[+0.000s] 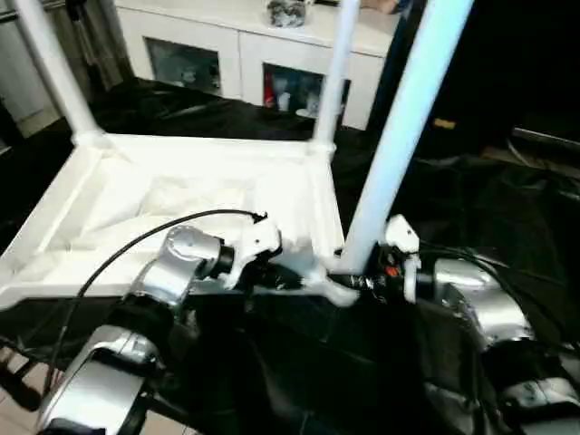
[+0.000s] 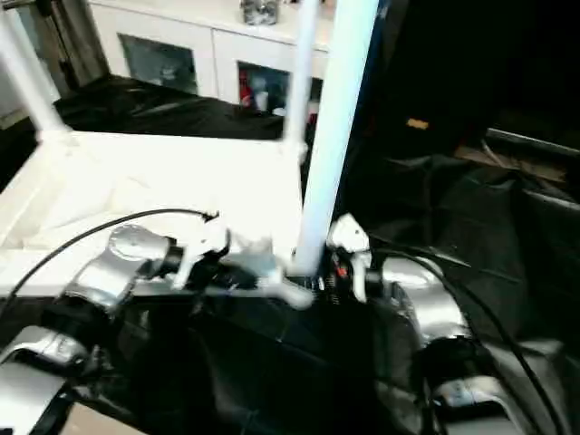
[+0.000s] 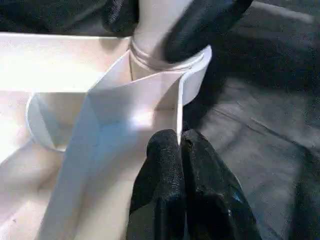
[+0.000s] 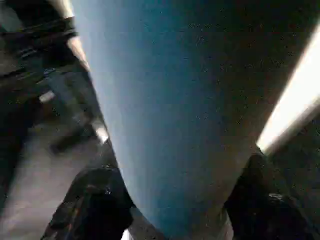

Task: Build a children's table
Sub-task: Rotate leg to tighten

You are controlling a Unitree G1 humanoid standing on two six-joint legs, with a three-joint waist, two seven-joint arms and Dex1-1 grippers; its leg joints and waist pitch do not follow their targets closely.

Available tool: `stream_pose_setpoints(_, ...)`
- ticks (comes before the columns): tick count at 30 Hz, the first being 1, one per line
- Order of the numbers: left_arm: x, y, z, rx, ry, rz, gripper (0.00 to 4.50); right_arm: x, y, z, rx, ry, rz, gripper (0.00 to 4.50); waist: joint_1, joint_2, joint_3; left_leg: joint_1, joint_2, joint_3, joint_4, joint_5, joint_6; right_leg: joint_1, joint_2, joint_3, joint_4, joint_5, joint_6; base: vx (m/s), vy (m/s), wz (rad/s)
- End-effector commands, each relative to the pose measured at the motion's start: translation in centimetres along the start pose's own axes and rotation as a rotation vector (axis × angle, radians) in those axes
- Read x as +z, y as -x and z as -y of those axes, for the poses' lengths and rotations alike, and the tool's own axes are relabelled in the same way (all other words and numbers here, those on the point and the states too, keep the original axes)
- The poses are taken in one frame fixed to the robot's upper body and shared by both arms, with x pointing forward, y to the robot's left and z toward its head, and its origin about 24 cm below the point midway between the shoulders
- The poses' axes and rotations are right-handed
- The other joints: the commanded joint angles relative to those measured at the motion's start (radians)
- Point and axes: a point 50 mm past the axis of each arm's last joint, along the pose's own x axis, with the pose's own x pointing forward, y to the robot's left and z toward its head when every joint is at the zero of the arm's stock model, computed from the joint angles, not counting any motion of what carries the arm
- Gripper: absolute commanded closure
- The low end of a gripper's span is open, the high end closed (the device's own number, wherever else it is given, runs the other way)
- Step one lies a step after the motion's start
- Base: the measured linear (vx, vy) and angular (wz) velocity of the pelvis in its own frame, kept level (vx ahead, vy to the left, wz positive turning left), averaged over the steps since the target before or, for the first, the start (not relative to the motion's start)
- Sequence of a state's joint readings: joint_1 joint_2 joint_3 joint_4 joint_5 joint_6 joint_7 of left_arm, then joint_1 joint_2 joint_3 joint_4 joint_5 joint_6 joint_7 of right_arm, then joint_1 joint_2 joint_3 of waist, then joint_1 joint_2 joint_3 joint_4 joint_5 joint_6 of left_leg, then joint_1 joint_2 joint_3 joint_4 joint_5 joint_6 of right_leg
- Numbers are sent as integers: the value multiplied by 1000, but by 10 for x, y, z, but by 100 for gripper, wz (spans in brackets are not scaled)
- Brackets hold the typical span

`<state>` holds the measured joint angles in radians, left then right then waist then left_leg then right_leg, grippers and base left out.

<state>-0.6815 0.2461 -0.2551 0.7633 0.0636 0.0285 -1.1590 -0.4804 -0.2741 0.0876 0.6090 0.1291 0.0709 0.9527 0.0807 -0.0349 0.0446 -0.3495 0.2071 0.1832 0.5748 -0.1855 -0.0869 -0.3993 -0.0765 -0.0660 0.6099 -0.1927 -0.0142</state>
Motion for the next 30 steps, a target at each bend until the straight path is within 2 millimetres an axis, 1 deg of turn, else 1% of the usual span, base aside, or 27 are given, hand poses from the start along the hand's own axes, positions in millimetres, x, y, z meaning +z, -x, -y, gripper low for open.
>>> stream_pose_setpoints(1,27,-11,-8,94,-34,78,450,-27,-21,-18,-5,-80,-96,238,-3,-3,-49,3,27,-10,-70,-251,11,42,-70,46,-93,-351,-166,0,0,0)
stream_pose_setpoints(2,33,-19,-10,149,-18,90,450,-29,-31,-17,-101,-118,-91,242,-9,-2,-46,6,25,-11,-72,-275,7,37,-69,45,-98,-392,-157,0,0,0)
stream_pose_setpoints(4,35,-22,-12,179,-11,94,450,-29,-37,-17,-141,-135,-89,246,-12,-1,-49,10,25,-11,-70,-276,0,35,-70,45,-100,-404,-153,0,0,0)
stream_pose_setpoints(5,37,-25,-12,201,-4,100,450,-29,-41,-19,-166,-148,-83,247,-16,-1,-47,8,26,-12,-72,-277,4,35,-69,46,-100,-388,-158,0,0,0)
stream_pose_setpoints(7,41,-30,-12,227,11,114,450,-26,-50,-21,-207,-155,-77,247,-19,1,-48,6,26,-12,-72,-280,6,36,-68,45,-99,-376,-160,0,0,0)
stream_pose_setpoints(8,42,-33,-12,242,18,120,450,-24,-54,-22,-227,-157,-78,247,-20,-1,-50,4,25,-12,-72,-275,9,38,-67,45,-97,-355,-163,0,0,0)
stream_pose_setpoints(10,44,-37,-9,237,14,127,450,-20,-62,-26,-224,-147,-59,247,-23,0,-50,2,25,-12,-72,-268,11,39,-67,45,-95,-338,-169,0,0,0)
stream_pose_setpoints(11,44,-38,-7,213,2,129,450,-16,-66,-28,-207,-139,-35,247,-22,-1,-51,3,25,-11,-71,-263,16,38,-67,46,-94,-319,-173,0,0,0)
stream_pose_setpoints(12,44,-38,-7,212,1,129,450,-16,-66,-28,-206,-139,-33,214,-22,0,-51,3,26,-10,-71,-263,19,38,-68,47,-93,-311,-176,0,0,0)
stream_pose_setpoints(13,44,-38,-7,208,-2,128,450,-16,-66,-28,-205,-139,-27,194,-22,0,-50,1,26,-11,-71,-261,21,40,-67,47,-93,-306,-177,0,0,0)
stream_pose_setpoints(14,43,-36,-7,198,-8,127,450,-14,-66,-27,-197,-160,-11,181,-22,0,-50,2,25,-10,-71,-257,27,40,-66,47,-91,-288,-183,0,0,0)
stream_pose_setpoints(16,41,-33,-7,184,-18,124,450,-13,-64,-26,-183,-145,-8,173,-21,1,-50,2,26,-9,-71,-260,29,40,-67,47,-91,-291,-186,0,0,0)
stream_pose_setpoints(19,37,-28,-6,157,-32,118,450,-12,-58,-25,-135,-109,-5,137,-21,1,-50,1,26,-10,-72,-263,29,41,-68,47,-91,-296,-184,0,0,0)
stream_pose_setpoints(20,36,-25,-6,143,-37,115,450,-11,-56,-24,-111,-103,0,137,-22,1,-51,0,26,-10,-72,-261,34,42,-67,48,-91,-285,-186,0,0,0)
stream_pose_setpoints(21,32,-20,-5,101,-48,106,450,-10,-49,-25,-32,-74,8,137,-22,2,-51,0,26,-10,-71,-260,41,45,-68,47,-90,-278,-188,0,0,0)
stream_pose_setpoints(22,32,-20,-5,100,-49,105,450,-10,-49,-25,-28,-72,8,137,-21,0,-52,-1,26,-9,-70,-255,46,46,-68,47,-90,-271,-188,0,0,0)
stream_pose_setpoints(23,30,-17,-4,80,-56,99,450,-10,-45,-25,13,-60,11,137,-20,2,-52,-2,27,-9,-70,-234,51,46,-68,48,-86,-245,-194,0,0,0)
stream_pose_setpoints(24,30,-17,-4,80,-56,99,450,-10,-45,-25,13,-60,11,137,-19,2,-54,-2,27,-9,-69,-222,54,48,-69,48,-84,-223,-201,0,0,0)
stream_pose_setpoints(25,28,-14,-4,62,-58,92,450,-10,-42,-26,48,-54,11,137,-18,2,-55,-1,28,-8,-68,-210,56,47,-68,49,-81,-196,-210,0,0,0)
stream_pose_setpoints(26,26,-11,-3,38,-66,85,450,-10,-37,-26,100,-51,7,137,-19,4,-57,-1,28,-7,-66,-183,65,49,-65,47,-72,-125,-236,0,0,0)
stream_pose_setpoints(27,24,-8,-2,17,-72,81,450,-10,-33,-27,137,-44,2,137,-18,3,-57,-2,27,-8,-65,-177,72,53,-64,47,-71,-106,-241,0,0,0)
stream_pose_setpoints(28,22,-5,-2,1,-72,74,450,-11,-29,-27,169,-36,-9,137,-16,3,-58,-4,29,-6,-62,-162,84,53,-64,47,-65,-63,-254,0,0,0)
stream_pose_setpoints(30,20,-1,-1,-33,-77,68,450,-12,-23,-28,226,-26,-29,137,-12,4,-60,-2,30,-4,-60,-139,96,55,-63,45,-59,-17,-271,0,0,0)
